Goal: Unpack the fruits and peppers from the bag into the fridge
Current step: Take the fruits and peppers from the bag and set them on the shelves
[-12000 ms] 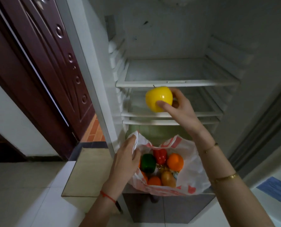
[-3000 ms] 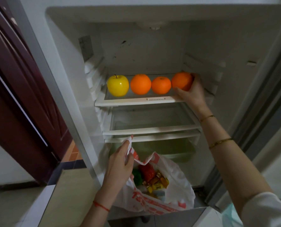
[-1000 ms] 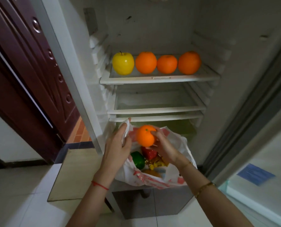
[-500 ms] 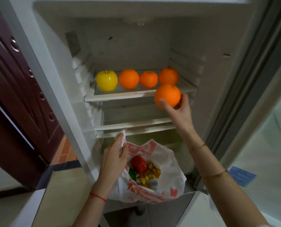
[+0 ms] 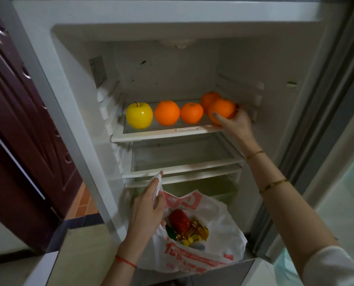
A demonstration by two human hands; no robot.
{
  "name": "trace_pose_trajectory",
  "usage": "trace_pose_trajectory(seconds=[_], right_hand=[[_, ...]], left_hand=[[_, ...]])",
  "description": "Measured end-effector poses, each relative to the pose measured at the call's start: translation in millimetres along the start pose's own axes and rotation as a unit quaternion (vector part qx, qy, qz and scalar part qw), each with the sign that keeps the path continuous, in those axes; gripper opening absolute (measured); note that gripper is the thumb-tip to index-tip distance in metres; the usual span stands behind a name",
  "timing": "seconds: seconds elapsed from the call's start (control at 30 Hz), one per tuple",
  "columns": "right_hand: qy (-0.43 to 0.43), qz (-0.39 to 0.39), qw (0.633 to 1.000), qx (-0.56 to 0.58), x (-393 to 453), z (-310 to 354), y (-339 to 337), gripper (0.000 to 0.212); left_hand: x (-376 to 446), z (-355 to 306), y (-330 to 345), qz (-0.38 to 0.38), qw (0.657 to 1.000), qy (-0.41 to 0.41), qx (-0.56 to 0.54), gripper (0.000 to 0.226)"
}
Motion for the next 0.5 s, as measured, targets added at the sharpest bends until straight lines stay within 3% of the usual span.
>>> trace_pose_trajectory(seconds=[0.3, 0.43, 0.5], right_hand=[[0.003, 0.014, 1.000, -0.003, 5, -9, 9, 0.079], [-0.039, -0.043, 0.998, 0.035, -22, -3, -9, 0.081], [-0.096, -0.122, 0.988, -0.012, -50, 5, -26, 0.064]], left_hand=[[-2, 0, -4, -0.004, 1.000, -0.003, 0.010, 0.059], [-7, 0, -6, -0.001, 1.000, -0.021, -0.001, 0.058], [-10, -3, -9, -0.010, 1.000, -0.015, -0.005, 0.057]])
Point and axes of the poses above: each hand's wrist, its own x-axis towards the middle knuckle, its own y-axis out of the palm, z = x × y, the point moved 7 cm from there along x, towards the middle knuckle, and after that the axes turned 12 degrees about -z, right-handed, at the moved point
